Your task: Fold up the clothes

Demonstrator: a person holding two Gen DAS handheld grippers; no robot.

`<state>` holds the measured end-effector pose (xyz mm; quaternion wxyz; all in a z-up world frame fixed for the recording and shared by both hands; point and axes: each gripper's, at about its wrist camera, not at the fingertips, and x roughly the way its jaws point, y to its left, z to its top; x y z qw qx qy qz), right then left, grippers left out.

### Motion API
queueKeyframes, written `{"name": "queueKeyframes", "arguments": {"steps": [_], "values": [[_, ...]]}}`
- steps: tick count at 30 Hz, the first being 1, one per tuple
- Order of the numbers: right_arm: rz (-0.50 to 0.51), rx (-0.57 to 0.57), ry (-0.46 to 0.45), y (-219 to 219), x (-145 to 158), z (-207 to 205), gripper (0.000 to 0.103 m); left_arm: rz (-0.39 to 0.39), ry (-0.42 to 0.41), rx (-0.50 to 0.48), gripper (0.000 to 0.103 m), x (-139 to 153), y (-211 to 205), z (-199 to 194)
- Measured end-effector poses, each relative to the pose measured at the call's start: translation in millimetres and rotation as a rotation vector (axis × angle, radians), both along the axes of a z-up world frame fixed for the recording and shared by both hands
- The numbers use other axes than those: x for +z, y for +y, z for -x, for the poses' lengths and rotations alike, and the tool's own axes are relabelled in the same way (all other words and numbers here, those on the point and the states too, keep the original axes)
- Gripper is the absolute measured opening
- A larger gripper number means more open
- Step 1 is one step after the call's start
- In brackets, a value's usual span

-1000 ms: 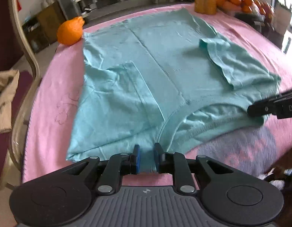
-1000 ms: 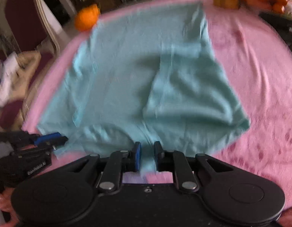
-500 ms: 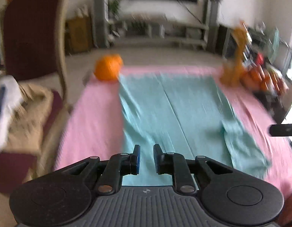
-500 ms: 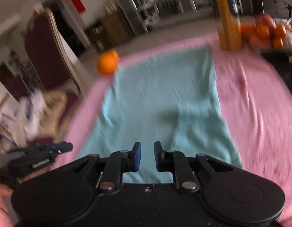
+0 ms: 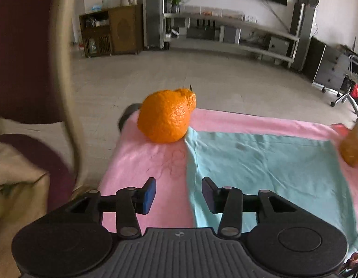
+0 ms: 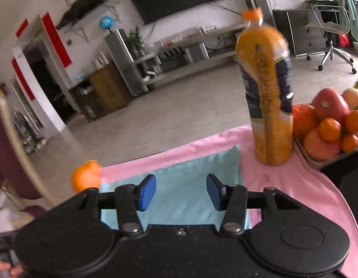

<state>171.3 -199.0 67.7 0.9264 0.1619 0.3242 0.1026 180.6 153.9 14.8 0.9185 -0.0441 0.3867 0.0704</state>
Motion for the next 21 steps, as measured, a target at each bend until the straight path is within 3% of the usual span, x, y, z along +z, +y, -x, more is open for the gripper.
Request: {"name": "queueKeyframes", "arguments": {"steps": [3, 6, 9, 15, 17, 19, 20, 21], "values": [[0.07, -0.015, 0.015, 3.1, -30.8, -51.5, 0.046, 0.02, 0.047, -0.003, 0.045, -29.5, 4.9, -46.8], [0.134, -0.045, 0.025, 4.5, -62.3, -89.5, 0.046, -0.049, 0.086, -0.041, 0.046, -54.8, -0.5, -78.1], [0.202, -0.07, 0.039, 6.9, -93.4, -118.1, 0.046, -0.065, 0.102, -0.068, 0.046, -73.4, -2.3, -100.7], [0.244, -0.164, 0.061, 8.0, -132.1, -147.9, 0.045, -0.091, 0.044, -0.041, 0.047, -80.1, -7.1, -125.3], [0.236, -0.189, 0.081, 5.6, -142.4, -156.5, 0.038, -0.091, 0.035, -0.036, 0.044, -82.1, -10.2, -135.6], [0.218, -0.205, 0.055, 6.3, -146.2, -157.7, 0.031, -0.087, 0.013, -0.014, 0.036, -81.7, -13.5, -140.2], [0.218, -0.195, 0.048, 7.2, -146.3, -160.4, 0.028, -0.086, 0.002, -0.003, 0.022, -81.5, -15.3, -142.4], [0.217, -0.191, 0.047, 6.1, -146.0, -163.1, 0.017, -0.097, -0.005, -0.006, 0.002, -81.2, -19.4, -142.4]]}}
